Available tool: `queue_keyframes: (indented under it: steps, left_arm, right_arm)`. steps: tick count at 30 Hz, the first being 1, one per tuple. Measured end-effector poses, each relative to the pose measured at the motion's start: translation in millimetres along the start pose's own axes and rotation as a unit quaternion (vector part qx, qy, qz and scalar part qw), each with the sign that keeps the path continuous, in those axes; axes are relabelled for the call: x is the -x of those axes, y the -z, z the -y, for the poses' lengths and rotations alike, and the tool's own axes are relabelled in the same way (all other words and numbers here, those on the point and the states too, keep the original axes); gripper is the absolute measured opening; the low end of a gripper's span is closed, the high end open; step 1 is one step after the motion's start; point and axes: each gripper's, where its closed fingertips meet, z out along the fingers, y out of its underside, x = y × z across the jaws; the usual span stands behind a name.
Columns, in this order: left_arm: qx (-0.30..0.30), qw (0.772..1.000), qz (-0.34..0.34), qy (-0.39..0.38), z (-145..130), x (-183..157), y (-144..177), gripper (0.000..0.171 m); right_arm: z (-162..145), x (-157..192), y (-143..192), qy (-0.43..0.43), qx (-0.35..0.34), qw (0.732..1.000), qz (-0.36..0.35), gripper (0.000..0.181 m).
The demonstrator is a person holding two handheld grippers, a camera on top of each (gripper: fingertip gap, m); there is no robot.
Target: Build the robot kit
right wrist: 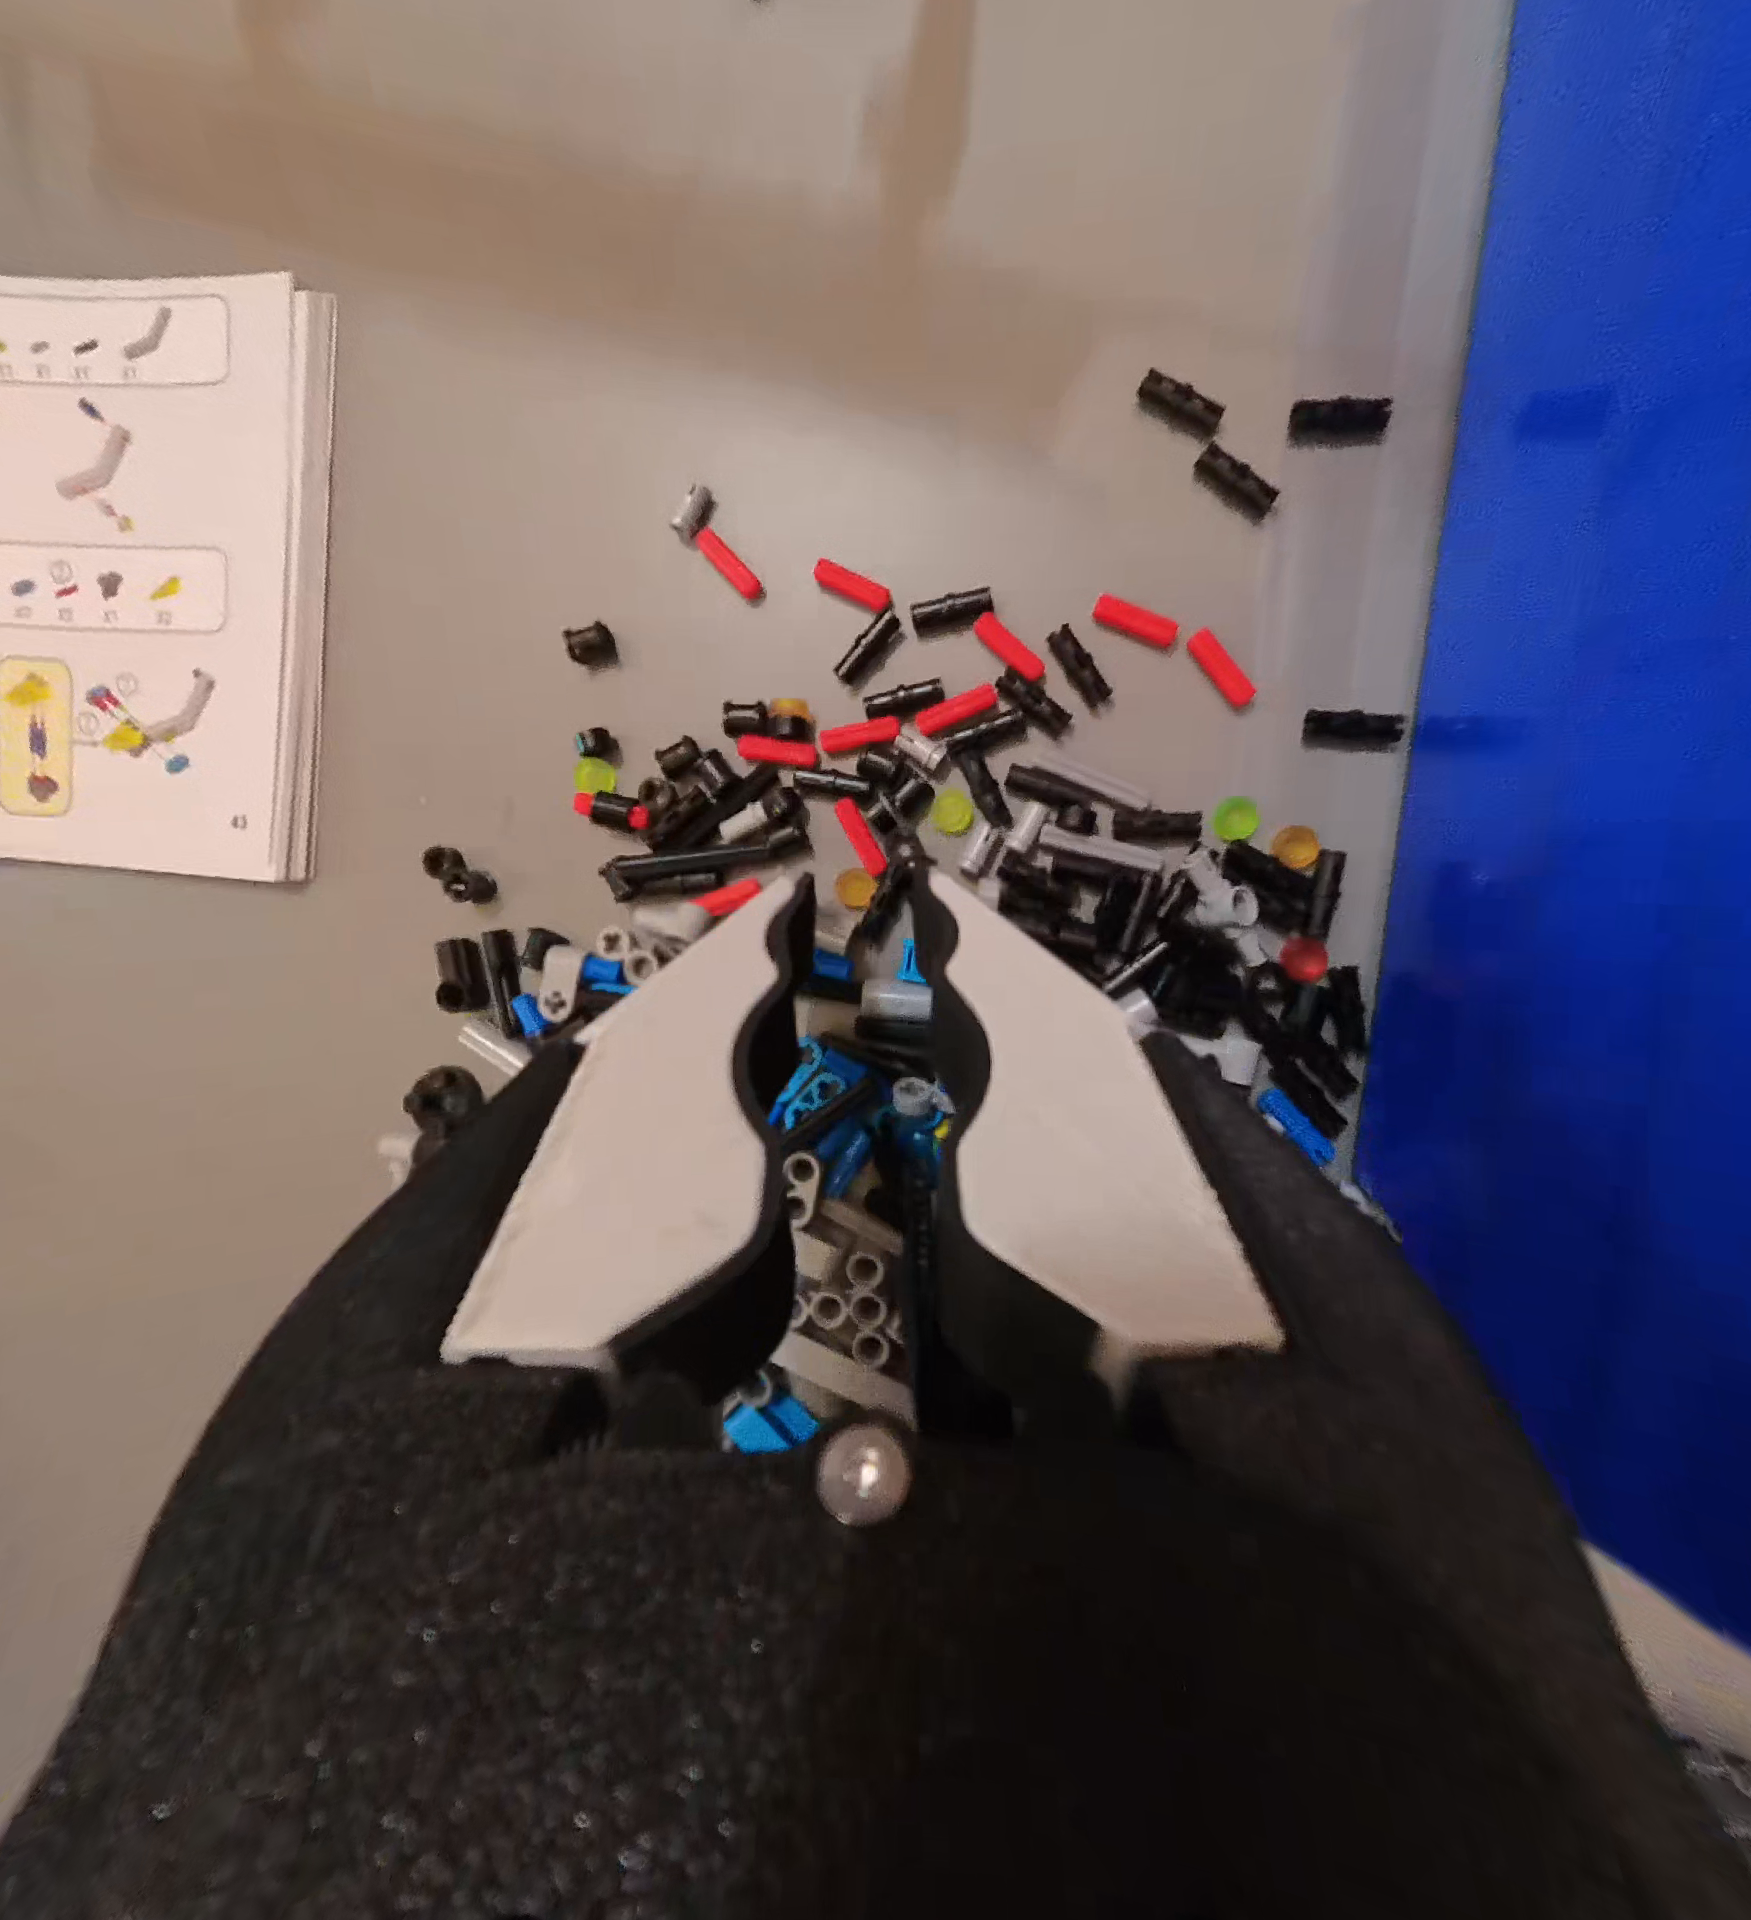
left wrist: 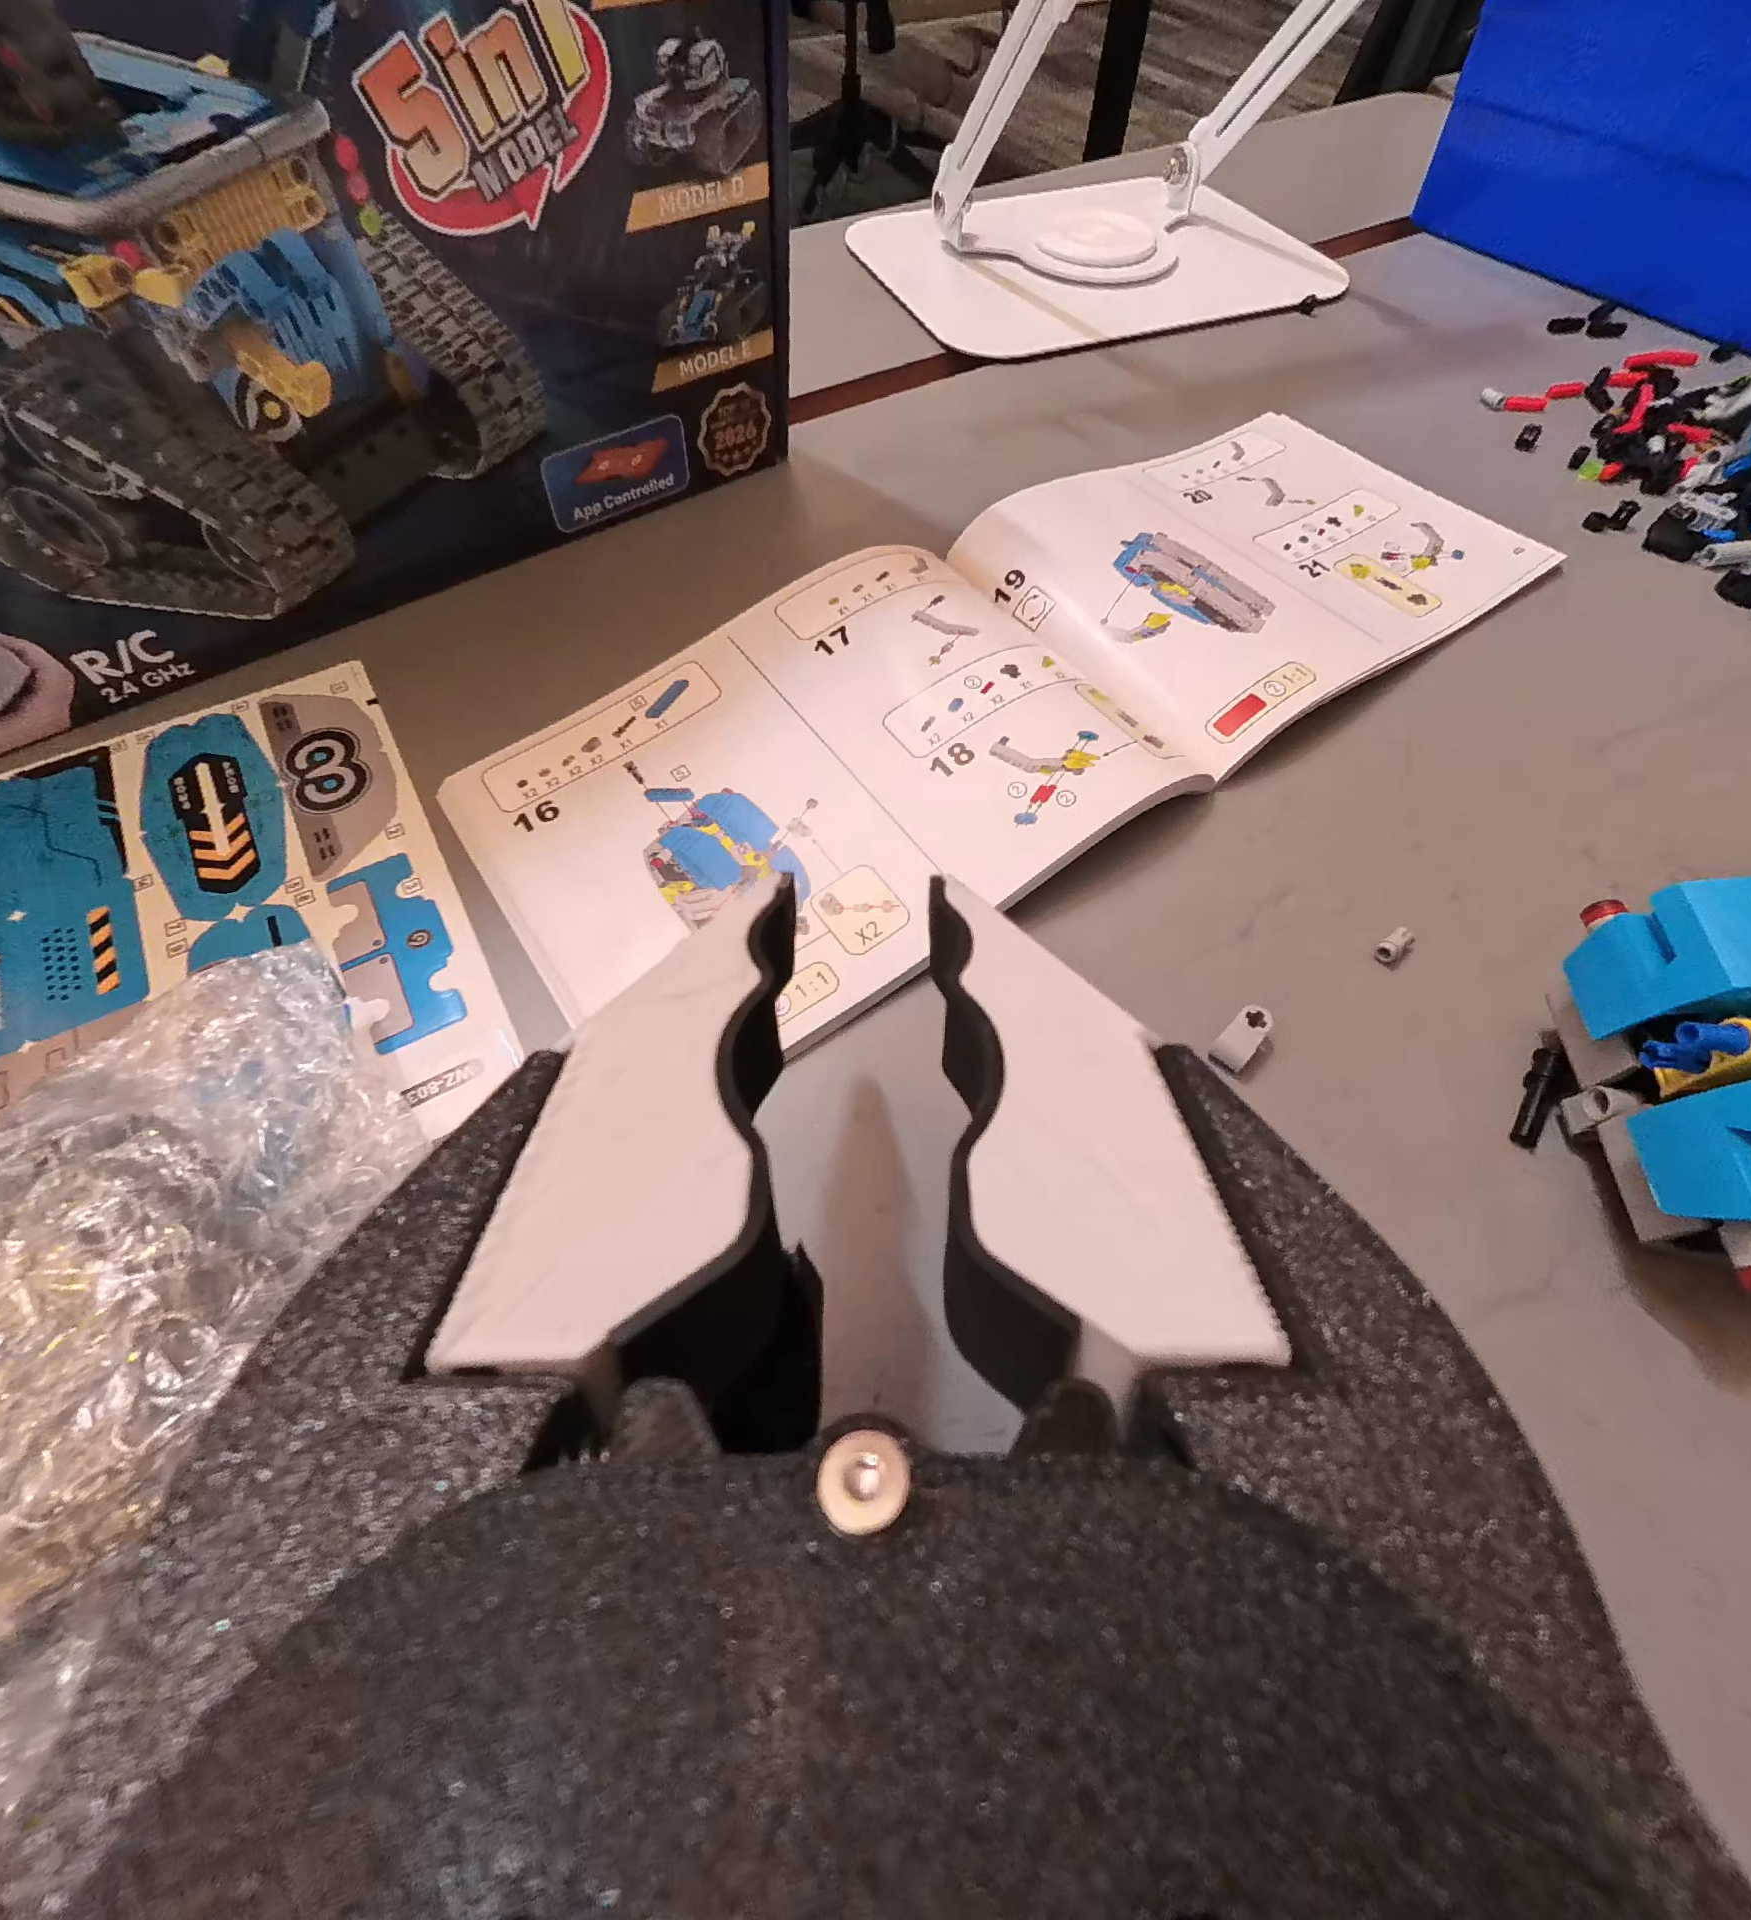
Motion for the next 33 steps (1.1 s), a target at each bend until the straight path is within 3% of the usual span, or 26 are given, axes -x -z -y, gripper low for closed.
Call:
queue_keyframes:
  steps: [5,10,24,33]
  left_arm:
    - [0.001,1.0,0.001,-0.008,-0.3,-1.5,-0.2,0.025]
    - [-0.004,1.0,-0.002,0.002,0.9,0.2,0.9,0.025]
    - [-0.005,1.0,-0.002,0.003,1.0,0.4,1.0,0.025]
    - [-0.004,1.0,-0.002,0.002,0.9,-0.2,0.8,0.025]
  right_arm:
    - [8.8,8.5,1.0,0.033,-0.031,0.999,-0.007,0.012]
    - [-0.2,9.5,-6.8,0.034,0.001,0.999,-0.008,0.013]
    - [1.4,-10.2,1.8,-0.006,-0.021,1.0,-0.018,0.014]
    - [-4.7,2.3,-7.7,0.022,0.007,1.0,-0.018,0.014]
